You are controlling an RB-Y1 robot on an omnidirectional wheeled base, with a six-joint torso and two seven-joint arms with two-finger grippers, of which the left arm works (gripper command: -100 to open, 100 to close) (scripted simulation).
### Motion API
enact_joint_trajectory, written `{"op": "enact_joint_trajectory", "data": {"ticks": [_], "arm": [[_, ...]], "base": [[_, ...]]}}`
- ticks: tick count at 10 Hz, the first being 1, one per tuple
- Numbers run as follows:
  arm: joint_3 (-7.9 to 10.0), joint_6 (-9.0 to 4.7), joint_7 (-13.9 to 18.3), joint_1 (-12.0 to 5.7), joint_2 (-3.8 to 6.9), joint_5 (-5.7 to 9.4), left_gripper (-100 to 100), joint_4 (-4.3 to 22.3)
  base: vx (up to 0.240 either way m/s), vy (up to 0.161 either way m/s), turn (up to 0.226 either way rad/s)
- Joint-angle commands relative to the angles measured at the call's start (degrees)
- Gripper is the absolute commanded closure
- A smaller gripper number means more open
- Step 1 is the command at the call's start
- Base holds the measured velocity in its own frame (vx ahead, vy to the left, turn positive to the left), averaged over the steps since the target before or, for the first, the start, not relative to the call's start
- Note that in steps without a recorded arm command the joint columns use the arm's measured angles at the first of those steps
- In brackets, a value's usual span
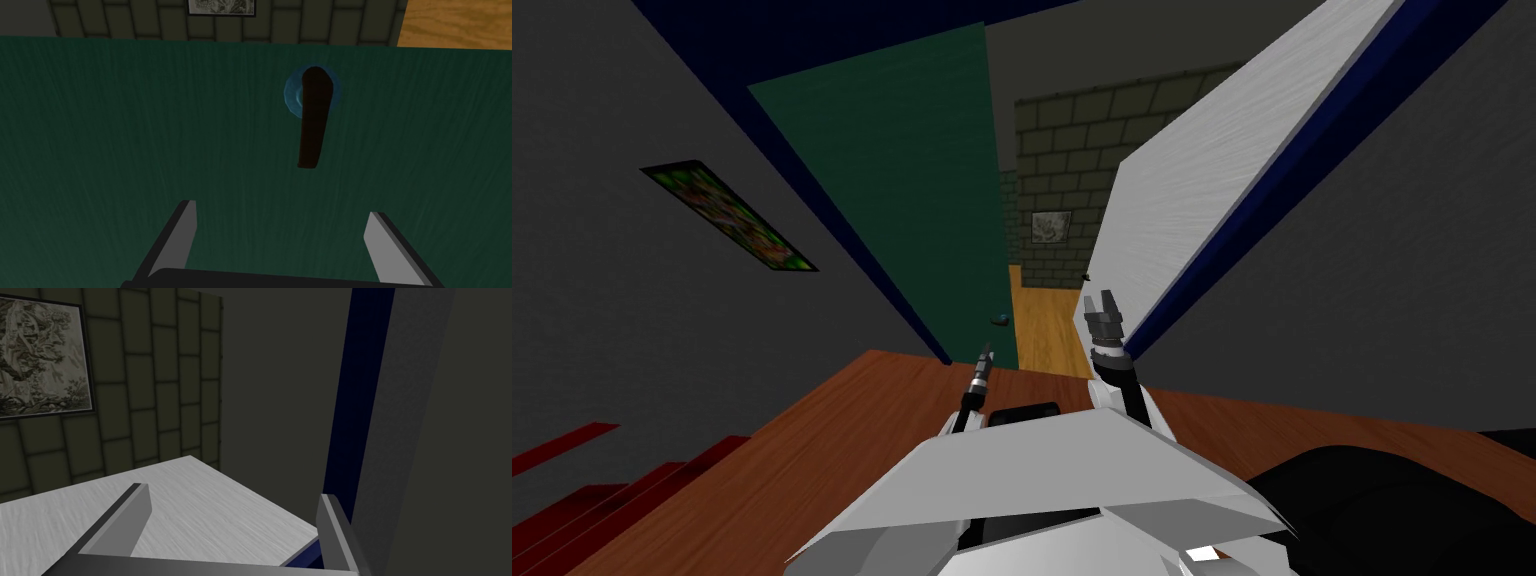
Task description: Push the door open
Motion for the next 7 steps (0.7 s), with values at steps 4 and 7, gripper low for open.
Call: {"op": "enact_joint_trajectory", "data": {"ticks": [4,7], "arm": [[-0.58,-1.53,0.4,-1.85,-0.48,0.15,-100,5.4],[-1.00,-2.42,0.6,-2.88,-0.86,0.23,-100,8.7]], "base": [[0.084,0.043,-0.038],[0.076,0.046,-0.039]]}}
